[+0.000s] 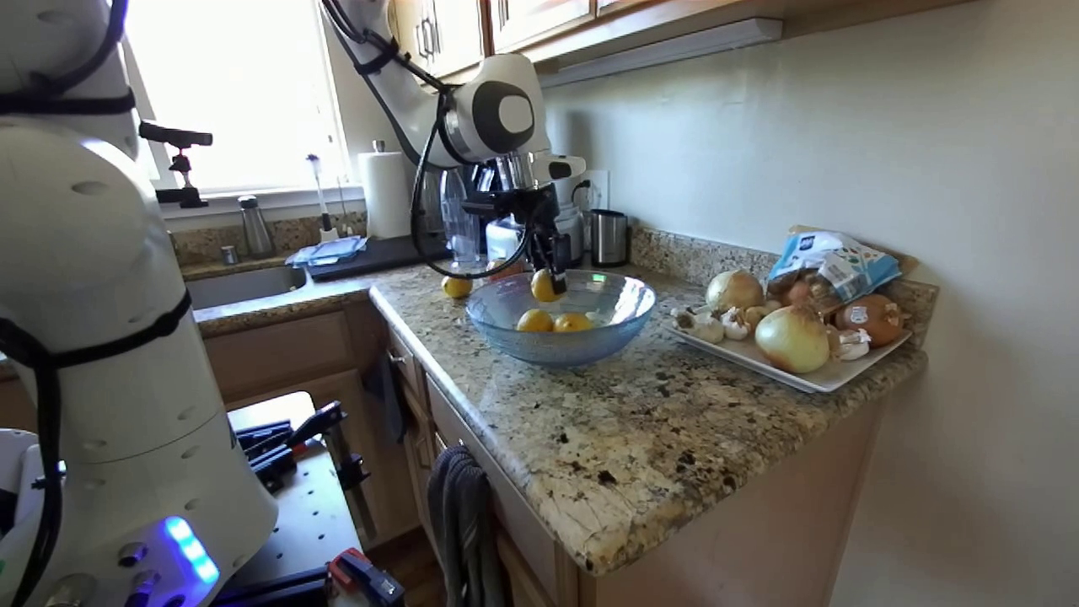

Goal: Put the lemons and the apple inside the glass bowl

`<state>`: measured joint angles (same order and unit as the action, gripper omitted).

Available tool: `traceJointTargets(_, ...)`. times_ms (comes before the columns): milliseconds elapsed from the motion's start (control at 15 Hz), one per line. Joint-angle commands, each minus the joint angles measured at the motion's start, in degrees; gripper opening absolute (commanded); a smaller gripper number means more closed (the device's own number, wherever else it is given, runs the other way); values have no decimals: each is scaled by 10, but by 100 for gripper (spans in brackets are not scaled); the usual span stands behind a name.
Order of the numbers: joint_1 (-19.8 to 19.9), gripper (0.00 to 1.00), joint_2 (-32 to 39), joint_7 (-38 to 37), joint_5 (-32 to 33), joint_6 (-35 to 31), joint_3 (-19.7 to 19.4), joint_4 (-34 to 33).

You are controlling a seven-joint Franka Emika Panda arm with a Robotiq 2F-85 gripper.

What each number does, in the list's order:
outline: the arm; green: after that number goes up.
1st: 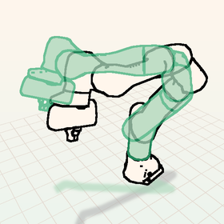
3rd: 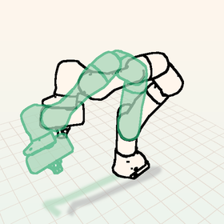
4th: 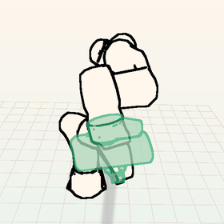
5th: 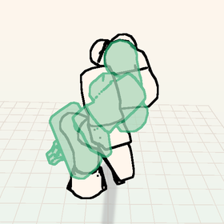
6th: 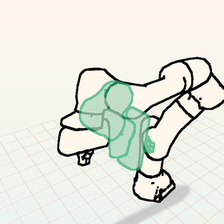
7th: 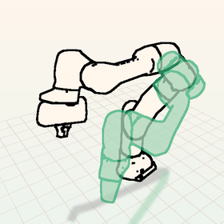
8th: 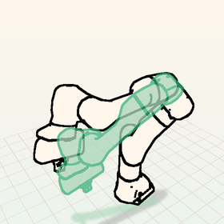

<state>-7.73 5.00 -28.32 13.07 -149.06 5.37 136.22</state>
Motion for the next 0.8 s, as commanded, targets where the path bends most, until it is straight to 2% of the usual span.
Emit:
traceJointTargets(0, -7, 28, 21, -37, 13, -34, -13, 10)
traceJointTargets(67, -11, 35, 23, -42, 12, -35, -15, 11)
traceJointTargets(133, -15, 78, 18, -39, 9, -30, -15, 14)
traceJointTargets(267, -21, 79, -5, -33, 1, -23, -10, 23)
traceJointTargets(467, -31, 97, -42, -18, -18, -8, 8, 33)
traceJointTargets(533, -35, 100, -55, -11, -24, -7, 16, 35)
traceJointTargets(733, -45, 100, -89, -6, -29, -6, 42, 37)
